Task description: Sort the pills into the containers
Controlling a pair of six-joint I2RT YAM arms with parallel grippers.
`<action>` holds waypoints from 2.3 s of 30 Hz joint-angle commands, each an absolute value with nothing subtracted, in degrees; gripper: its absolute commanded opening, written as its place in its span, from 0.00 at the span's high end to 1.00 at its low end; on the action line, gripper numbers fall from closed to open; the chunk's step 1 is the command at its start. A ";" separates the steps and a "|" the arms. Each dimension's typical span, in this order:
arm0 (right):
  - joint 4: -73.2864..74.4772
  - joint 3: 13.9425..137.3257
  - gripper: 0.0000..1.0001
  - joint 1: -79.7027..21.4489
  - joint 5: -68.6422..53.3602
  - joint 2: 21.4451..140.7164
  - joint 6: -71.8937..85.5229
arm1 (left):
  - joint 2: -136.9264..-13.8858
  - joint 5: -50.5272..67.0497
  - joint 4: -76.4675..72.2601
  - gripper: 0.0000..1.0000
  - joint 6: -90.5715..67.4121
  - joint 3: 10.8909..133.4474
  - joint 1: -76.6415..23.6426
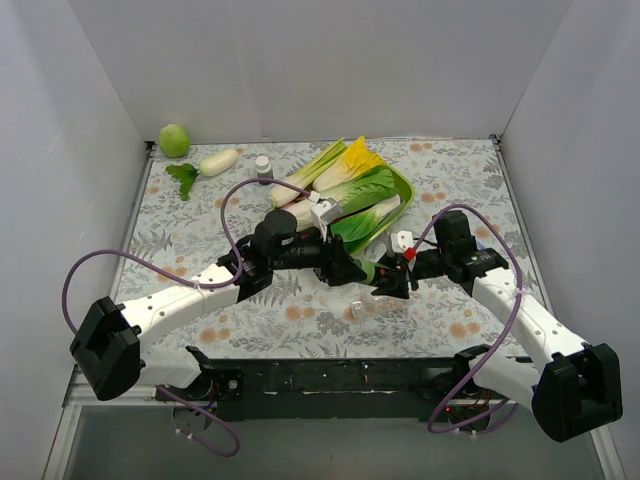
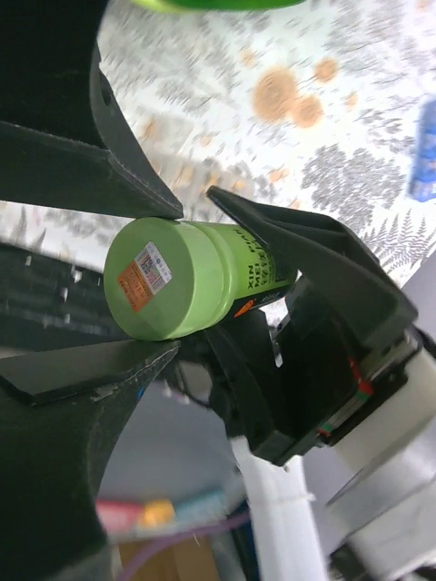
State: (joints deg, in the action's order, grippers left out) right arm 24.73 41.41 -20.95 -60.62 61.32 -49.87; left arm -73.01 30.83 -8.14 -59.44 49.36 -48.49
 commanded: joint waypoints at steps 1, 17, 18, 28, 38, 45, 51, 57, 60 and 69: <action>22.85 41.66 0.98 -20.48 -60.47 59.85 -48.78 | -71.98 26.72 -3.26 1.00 -85.81 53.52 -45.88; 21.10 41.04 0.98 -20.04 -58.80 59.50 -46.93 | -78.84 27.42 12.92 1.00 -118.73 64.07 -44.30; 21.18 41.04 0.98 -20.13 -58.80 59.50 -47.02 | -78.75 27.86 13.01 1.00 -119.44 64.25 -44.12; 20.74 40.69 0.98 -20.13 -58.54 59.24 -46.85 | -77.87 29.00 12.92 1.00 -123.40 66.00 -43.68; 20.65 40.78 0.98 -19.34 -60.29 58.80 -46.32 | -73.92 26.54 19.24 1.00 -115.85 63.20 -40.96; 20.48 40.61 0.98 -18.55 -61.35 58.62 -46.14 | -66.99 21.63 21.71 1.00 -102.60 58.81 -37.54; 18.90 40.78 0.98 -17.14 -60.82 58.18 -42.82 | -60.82 13.82 22.93 1.00 -85.61 43.79 -31.13; 13.90 41.75 0.98 -11.18 -59.50 57.92 -34.91 | -63.45 9.25 19.51 1.00 -85.34 33.23 -19.70; 8.54 43.32 0.99 -6.88 -56.27 58.44 -26.12 | -66.70 2.59 19.42 0.99 -85.26 33.40 -17.49; -15.80 60.19 0.98 4.39 -49.20 66.96 10.96 | -69.61 -3.25 20.57 0.20 -85.08 32.44 -14.77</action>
